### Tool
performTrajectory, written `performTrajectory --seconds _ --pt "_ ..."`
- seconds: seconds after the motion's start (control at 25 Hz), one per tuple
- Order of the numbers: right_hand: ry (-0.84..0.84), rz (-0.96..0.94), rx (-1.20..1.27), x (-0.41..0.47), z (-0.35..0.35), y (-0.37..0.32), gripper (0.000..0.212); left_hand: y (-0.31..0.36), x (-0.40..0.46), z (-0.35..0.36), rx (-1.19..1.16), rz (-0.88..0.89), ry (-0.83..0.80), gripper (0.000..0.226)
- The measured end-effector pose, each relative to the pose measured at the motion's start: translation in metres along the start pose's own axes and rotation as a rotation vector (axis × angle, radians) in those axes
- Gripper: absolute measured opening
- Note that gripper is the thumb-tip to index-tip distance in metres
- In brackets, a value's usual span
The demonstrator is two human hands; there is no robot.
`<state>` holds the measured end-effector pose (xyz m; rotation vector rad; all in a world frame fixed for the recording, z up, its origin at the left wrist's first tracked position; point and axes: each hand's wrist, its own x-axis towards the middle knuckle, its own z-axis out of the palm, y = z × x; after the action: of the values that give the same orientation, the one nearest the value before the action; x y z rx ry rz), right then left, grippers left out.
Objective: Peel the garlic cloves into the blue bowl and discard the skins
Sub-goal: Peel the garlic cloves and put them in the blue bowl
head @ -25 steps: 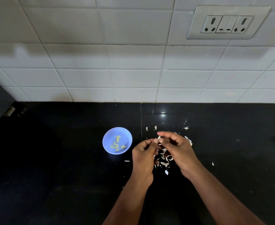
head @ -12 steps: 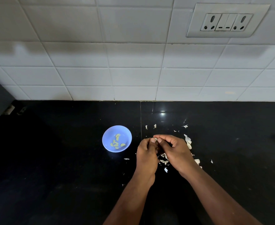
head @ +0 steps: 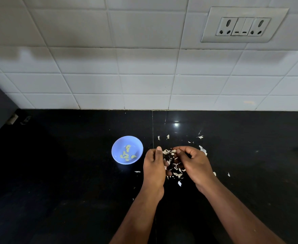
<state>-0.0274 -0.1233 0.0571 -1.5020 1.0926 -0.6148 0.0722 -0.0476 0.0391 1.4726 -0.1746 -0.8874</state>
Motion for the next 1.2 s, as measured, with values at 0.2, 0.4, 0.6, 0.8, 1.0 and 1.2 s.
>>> performTrajectory --seconds 0.2,0.4,0.6,0.8,1.0,1.2 --pt "-0.01 0.012 0.037 -0.005 -0.005 -0.004 0.01 -0.01 -0.001 -0.013 0.483 0.116 -0.034 0.033" --pt "-0.017 0.06 0.046 -0.005 -0.009 -0.004 0.011 -0.004 -0.004 -0.01 0.409 0.229 -0.082 0.028" --pt "-0.064 0.14 0.176 -0.005 -0.01 -0.007 0.011 0.002 -0.012 -0.005 0.325 0.235 -0.073 0.009" --pt "-0.136 0.128 0.281 -0.006 -0.013 -0.01 0.014 0.001 -0.011 -0.003 0.195 0.144 -0.086 0.011" --pt "-0.124 0.089 0.275 -0.008 -0.013 -0.01 0.012 0.002 -0.015 0.005 0.15 0.11 -0.119 0.014" --pt "-0.149 0.061 0.206 -0.012 -0.011 -0.009 0.011 -0.003 -0.011 0.006 0.198 0.153 -0.055 0.014"
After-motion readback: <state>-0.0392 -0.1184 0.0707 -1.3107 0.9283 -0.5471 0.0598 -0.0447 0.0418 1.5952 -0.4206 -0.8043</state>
